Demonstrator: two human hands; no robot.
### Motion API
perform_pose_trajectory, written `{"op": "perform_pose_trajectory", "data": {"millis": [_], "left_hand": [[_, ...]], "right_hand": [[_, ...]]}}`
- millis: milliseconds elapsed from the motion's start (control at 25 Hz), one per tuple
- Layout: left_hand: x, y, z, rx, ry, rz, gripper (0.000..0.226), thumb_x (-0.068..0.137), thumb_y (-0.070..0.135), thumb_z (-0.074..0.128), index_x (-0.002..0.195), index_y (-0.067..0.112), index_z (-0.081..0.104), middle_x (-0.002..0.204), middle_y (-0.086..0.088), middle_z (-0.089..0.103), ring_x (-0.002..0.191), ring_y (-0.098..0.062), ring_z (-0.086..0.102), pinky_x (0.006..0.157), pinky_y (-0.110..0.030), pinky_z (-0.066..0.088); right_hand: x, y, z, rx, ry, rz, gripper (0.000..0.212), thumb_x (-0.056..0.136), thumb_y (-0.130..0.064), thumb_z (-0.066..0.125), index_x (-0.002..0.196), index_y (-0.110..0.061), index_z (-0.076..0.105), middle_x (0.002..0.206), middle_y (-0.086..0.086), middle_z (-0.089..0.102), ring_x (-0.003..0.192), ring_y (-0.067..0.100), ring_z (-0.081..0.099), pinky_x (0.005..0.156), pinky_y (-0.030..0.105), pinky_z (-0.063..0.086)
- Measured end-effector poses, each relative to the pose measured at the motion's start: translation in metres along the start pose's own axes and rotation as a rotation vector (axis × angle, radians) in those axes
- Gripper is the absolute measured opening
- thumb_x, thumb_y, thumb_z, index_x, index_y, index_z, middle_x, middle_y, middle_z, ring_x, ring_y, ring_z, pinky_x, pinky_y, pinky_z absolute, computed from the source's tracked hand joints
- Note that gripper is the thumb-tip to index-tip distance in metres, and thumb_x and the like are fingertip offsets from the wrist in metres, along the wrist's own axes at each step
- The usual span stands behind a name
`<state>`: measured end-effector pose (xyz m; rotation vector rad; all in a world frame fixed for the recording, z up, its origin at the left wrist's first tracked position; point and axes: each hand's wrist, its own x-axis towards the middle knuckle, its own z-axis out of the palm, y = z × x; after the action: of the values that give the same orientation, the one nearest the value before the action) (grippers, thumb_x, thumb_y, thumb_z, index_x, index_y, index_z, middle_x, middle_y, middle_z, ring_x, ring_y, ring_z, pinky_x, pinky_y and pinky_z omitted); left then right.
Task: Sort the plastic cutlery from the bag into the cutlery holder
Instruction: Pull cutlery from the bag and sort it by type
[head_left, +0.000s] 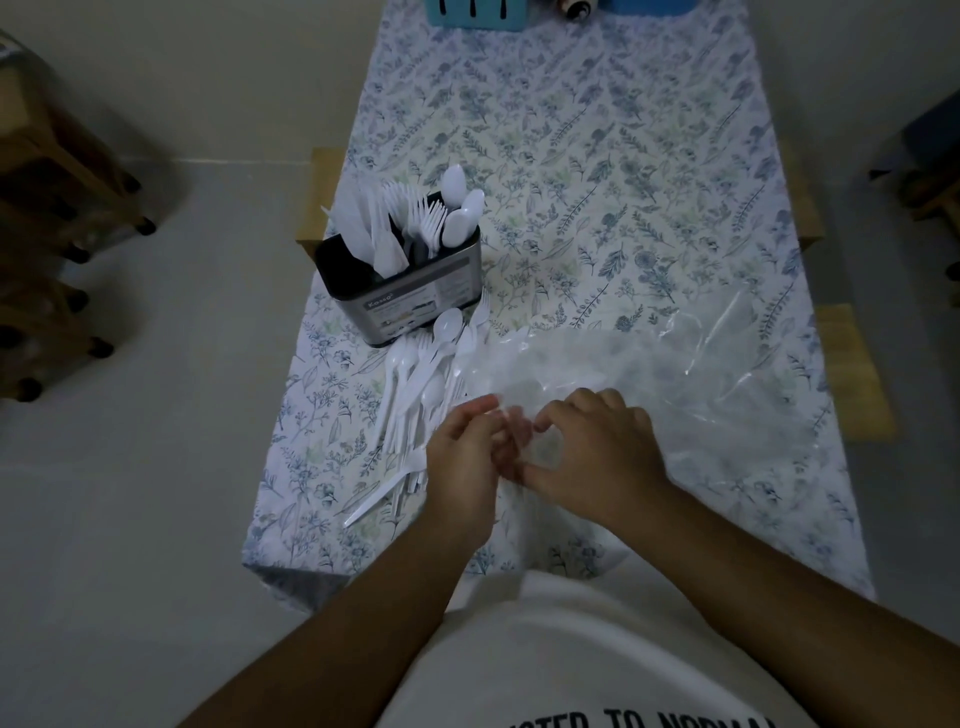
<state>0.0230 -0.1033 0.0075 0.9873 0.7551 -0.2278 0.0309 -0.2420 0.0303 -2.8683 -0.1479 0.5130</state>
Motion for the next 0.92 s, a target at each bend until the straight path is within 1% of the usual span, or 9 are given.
{"op": "perform_pose_trajectory", "data": {"millis": [80,120,160,280,360,480,680,800,920], "left_hand": [[0.000,0.000,-0.002,-0.021,-0.081,-0.020,0.024,0.094,-0.011,0.048,0.107,-0.003,0.067,0.097,-0.024,0.074,0.086,-0.032,0.074,0.082,-0.041,0.060],[0.002,-0.001,-0.005,0.063,-0.097,0.014,0.025,0.094,-0.011,0.047,0.105,-0.002,0.068,0.100,-0.022,0.074,0.090,-0.032,0.074,0.083,-0.041,0.061],[0.005,-0.002,-0.008,0.260,-0.100,0.102,0.026,0.094,-0.009,0.049,0.107,0.001,0.069,0.103,-0.018,0.073,0.093,-0.031,0.073,0.081,-0.037,0.061],[0.021,-0.010,-0.020,1.190,-0.133,0.470,0.032,0.093,0.006,0.058,0.124,0.011,0.064,0.118,-0.005,0.064,0.100,-0.021,0.066,0.082,-0.029,0.057],[0.031,-0.017,-0.023,1.505,-0.186,0.556,0.035,0.091,0.017,0.062,0.126,0.009,0.059,0.118,-0.008,0.059,0.104,-0.024,0.059,0.088,-0.034,0.053],[0.039,-0.021,-0.016,1.672,-0.168,0.562,0.031,0.095,0.024,0.059,0.121,0.008,0.054,0.115,-0.012,0.057,0.104,-0.027,0.058,0.087,-0.037,0.053],[0.037,-0.020,-0.004,1.953,-0.206,0.560,0.028,0.100,0.020,0.051,0.124,0.007,0.050,0.120,-0.012,0.057,0.107,-0.027,0.061,0.086,-0.038,0.056],[0.041,-0.021,-0.002,1.959,-0.258,0.524,0.026,0.099,0.019,0.050,0.121,0.007,0.054,0.118,-0.012,0.060,0.105,-0.028,0.064,0.086,-0.038,0.056],[0.040,-0.019,-0.009,1.864,-0.240,0.497,0.025,0.099,0.016,0.053,0.121,0.005,0.056,0.117,-0.013,0.061,0.107,-0.028,0.064,0.090,-0.035,0.054]], "right_hand": [[0.004,0.004,0.003,0.017,-0.003,0.012,0.046,0.080,-0.065,0.060,0.115,-0.036,0.064,0.122,-0.008,0.060,0.118,0.021,0.050,0.094,0.041,0.041],[0.006,0.007,0.005,0.054,-0.001,0.009,0.037,0.084,-0.055,0.060,0.115,-0.034,0.065,0.122,-0.007,0.060,0.118,0.022,0.050,0.094,0.041,0.043],[0.007,0.011,0.006,0.117,0.008,0.013,0.030,0.088,-0.047,0.060,0.114,-0.032,0.066,0.122,-0.007,0.061,0.117,0.022,0.051,0.094,0.042,0.045],[0.007,0.020,0.009,0.351,0.045,0.070,0.018,0.093,-0.036,0.059,0.106,-0.029,0.069,0.115,-0.008,0.063,0.114,0.021,0.052,0.094,0.047,0.048],[0.006,0.024,0.010,0.441,0.083,0.074,0.014,0.092,-0.035,0.060,0.102,-0.031,0.069,0.110,-0.011,0.063,0.113,0.019,0.053,0.093,0.049,0.050],[0.005,0.026,0.013,0.474,0.123,0.068,0.014,0.091,-0.032,0.061,0.101,-0.031,0.071,0.110,-0.013,0.066,0.113,0.018,0.055,0.093,0.048,0.051],[0.001,0.027,0.014,0.473,0.127,0.061,0.020,0.089,-0.030,0.064,0.108,-0.028,0.072,0.116,-0.011,0.066,0.116,0.019,0.055,0.095,0.047,0.051],[0.002,0.027,0.014,0.462,0.127,0.064,0.022,0.089,-0.031,0.065,0.110,-0.028,0.071,0.119,-0.011,0.065,0.118,0.019,0.054,0.095,0.046,0.051],[0.004,0.029,0.015,0.449,0.140,0.053,0.029,0.088,-0.028,0.067,0.117,-0.026,0.069,0.126,-0.007,0.063,0.122,0.022,0.052,0.097,0.046,0.050]]}}
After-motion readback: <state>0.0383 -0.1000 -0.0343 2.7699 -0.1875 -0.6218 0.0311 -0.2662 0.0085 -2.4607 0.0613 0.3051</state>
